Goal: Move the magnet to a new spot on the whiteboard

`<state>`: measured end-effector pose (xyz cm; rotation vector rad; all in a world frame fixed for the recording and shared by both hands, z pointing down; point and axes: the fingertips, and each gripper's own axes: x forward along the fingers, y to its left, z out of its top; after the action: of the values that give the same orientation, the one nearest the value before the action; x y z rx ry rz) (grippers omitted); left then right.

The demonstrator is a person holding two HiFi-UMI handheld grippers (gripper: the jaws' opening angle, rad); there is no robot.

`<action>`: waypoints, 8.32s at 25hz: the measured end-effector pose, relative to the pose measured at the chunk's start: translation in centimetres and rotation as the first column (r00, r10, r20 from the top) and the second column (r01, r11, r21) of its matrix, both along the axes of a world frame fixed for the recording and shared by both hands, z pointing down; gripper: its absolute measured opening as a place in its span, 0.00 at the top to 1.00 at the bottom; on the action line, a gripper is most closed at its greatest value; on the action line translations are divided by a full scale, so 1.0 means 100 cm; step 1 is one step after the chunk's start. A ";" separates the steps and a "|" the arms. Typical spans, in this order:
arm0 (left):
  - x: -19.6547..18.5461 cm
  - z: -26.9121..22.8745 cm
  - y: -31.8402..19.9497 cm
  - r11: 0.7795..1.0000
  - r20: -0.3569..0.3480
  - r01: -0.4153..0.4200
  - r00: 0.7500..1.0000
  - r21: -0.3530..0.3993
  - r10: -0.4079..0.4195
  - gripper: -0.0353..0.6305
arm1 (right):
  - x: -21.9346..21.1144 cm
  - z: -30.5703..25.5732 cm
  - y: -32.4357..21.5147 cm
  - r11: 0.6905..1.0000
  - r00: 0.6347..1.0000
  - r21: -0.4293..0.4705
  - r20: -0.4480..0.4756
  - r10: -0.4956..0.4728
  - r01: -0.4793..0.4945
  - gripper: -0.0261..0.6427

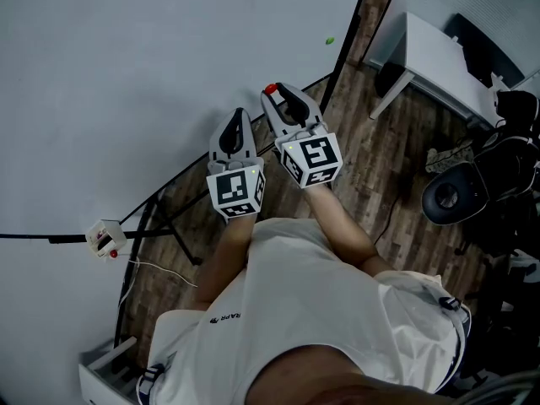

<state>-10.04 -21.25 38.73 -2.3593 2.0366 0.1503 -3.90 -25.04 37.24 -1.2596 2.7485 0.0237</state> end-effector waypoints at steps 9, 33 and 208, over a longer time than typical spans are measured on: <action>-0.002 0.003 -0.002 1.000 0.012 0.008 1.000 -0.008 -0.008 0.94 | -0.005 -0.005 -0.009 1.000 1.000 0.005 0.006 -0.007 0.007 0.76; -0.009 0.009 -0.006 1.000 0.009 0.009 1.000 -0.013 -0.009 0.94 | -0.022 -0.013 -0.034 1.000 1.000 0.013 -0.004 -0.010 0.010 0.76; 0.003 0.002 -0.015 0.999 0.000 -0.045 0.999 0.008 0.045 0.94 | -0.024 -0.012 -0.045 0.998 0.998 0.000 -0.039 -0.057 0.058 0.94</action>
<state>-9.77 -22.79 38.97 -2.4013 1.9800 0.1586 -6.34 -29.59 36.03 -1.1917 2.8162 0.0457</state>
